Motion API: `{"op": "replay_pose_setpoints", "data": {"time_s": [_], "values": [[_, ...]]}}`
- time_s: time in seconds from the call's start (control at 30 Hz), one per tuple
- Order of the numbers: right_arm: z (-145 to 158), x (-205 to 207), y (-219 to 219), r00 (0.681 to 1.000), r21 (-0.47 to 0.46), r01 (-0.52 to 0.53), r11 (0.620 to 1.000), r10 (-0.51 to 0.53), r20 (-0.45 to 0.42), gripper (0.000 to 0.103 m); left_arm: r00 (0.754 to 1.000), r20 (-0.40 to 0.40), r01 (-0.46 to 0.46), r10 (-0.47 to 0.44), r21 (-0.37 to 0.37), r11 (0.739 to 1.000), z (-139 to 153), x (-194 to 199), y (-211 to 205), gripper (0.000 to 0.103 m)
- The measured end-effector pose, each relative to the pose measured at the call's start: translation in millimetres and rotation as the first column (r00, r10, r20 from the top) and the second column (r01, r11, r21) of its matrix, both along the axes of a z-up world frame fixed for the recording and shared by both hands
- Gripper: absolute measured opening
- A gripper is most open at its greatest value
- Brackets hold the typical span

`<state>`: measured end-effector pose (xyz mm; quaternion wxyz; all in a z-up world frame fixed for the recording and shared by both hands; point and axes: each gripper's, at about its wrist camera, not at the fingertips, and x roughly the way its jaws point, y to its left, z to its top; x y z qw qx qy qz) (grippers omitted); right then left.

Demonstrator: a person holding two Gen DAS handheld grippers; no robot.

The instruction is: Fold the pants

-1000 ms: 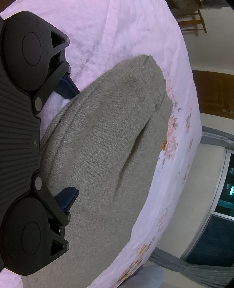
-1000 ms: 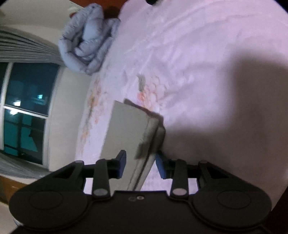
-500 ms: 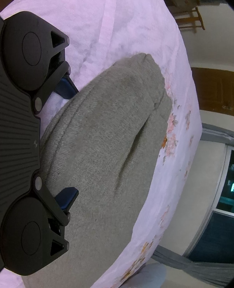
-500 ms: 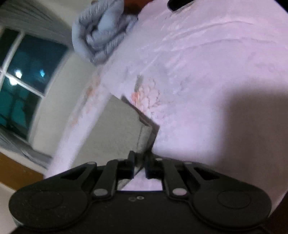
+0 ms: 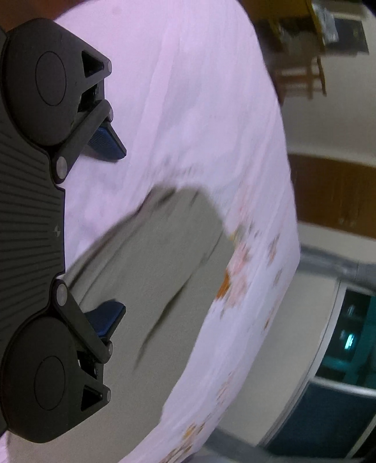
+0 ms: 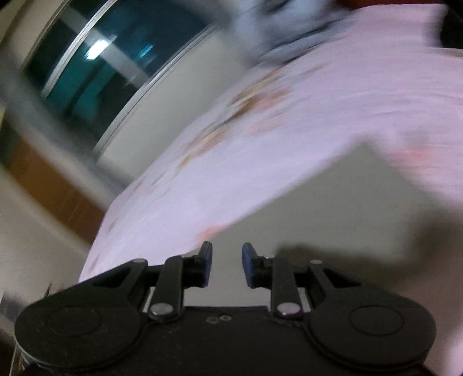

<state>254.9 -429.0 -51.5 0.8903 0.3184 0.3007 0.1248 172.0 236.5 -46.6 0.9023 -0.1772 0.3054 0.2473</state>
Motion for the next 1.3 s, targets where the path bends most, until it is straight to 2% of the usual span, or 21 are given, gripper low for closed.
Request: {"op": "replay_pose_setpoints", "data": {"time_s": [0.1,0.17,0.23,0.33,0.43,0.6,0.73,0.83,0.93,0.97,1.03,1.07,1.13,1.2,1.3], "values": [[15.8,50.3,95.2,0.971,-0.100,-0.236,0.967,0.238,0.007,0.017,1.000,-0.010,-0.016,0.016,-0.024,1.000,1.2,2.8,25.4,0.103],[21.4,80.9,166.4,0.924,-0.195,-0.376,0.906,0.383,-0.006,0.018,1.000,-0.002,-0.012,0.012,-0.063,0.998,0.1,6.8,40.0,0.103],[23.2,107.9,231.1,0.876,-0.283,-0.466,0.838,0.481,-0.020,0.021,1.000,-0.004,0.000,-0.001,-0.087,0.996,-3.0,12.7,50.1,0.103],[19.9,142.3,301.4,0.823,-0.340,-0.548,0.764,0.566,-0.054,0.027,1.000,0.004,0.028,-0.028,-0.097,0.995,-8.0,21.2,56.3,0.103],[7.6,176.2,345.0,0.778,-0.361,-0.608,0.707,0.621,-0.095,0.028,0.999,0.022,0.040,-0.037,-0.110,0.993,-11.7,23.9,60.9,0.103],[-11.7,188.1,380.0,0.718,-0.376,-0.678,0.632,0.680,-0.150,0.029,0.998,0.050,0.036,-0.030,-0.125,0.992,-13.8,29.9,67.1,0.103],[-11.4,186.6,386.3,0.684,-0.399,-0.701,0.591,0.716,-0.140,0.029,0.998,0.068,-0.015,0.020,-0.072,0.997,-8.2,25.0,60.4,0.103],[-10.4,189.5,384.9,0.676,-0.400,-0.707,0.583,0.724,-0.139,0.023,0.995,0.083,-0.045,0.052,-0.091,0.995,-10.5,20.6,58.0,0.103],[-13.2,193.6,387.0,0.709,-0.443,-0.668,0.598,0.693,-0.133,0.032,0.995,0.079,-0.055,0.060,-0.066,0.996,-9.6,20.5,56.4,0.103],[-15.2,195.6,386.2,0.709,-0.427,-0.673,0.603,0.692,-0.140,0.035,0.995,0.078,-0.054,0.059,-0.062,0.997,-9.3,20.8,56.5,0.103],[-18.3,197.3,387.0,0.679,-0.373,-0.713,0.594,0.718,-0.153,0.034,0.995,0.076,-0.060,0.065,-0.075,0.995,-9.6,22.7,59.3,0.103],[-19.4,197.0,389.5,0.674,-0.380,-0.716,0.586,0.722,-0.157,0.034,0.994,0.080,-0.063,0.070,-0.080,0.995,-8.6,23.1,59.6,0.103],[-18.8,196.8,390.8,0.671,-0.385,-0.717,0.581,0.724,-0.158,0.027,0.994,0.095,-0.051,0.060,-0.094,0.994,-7.9,26.4,61.9,0.103],[-19.0,196.9,392.7,0.654,-0.376,-0.734,0.565,0.738,-0.167,0.007,0.993,0.111,-0.021,0.035,-0.132,0.991,-9.9,29.0,64.5,0.103],[-17.5,194.6,397.0,0.647,-0.401,-0.736,0.546,0.741,-0.178,0.001,0.991,0.128,-0.006,0.025,-0.144,0.990,-10.0,30.6,62.6,0.101]]}}
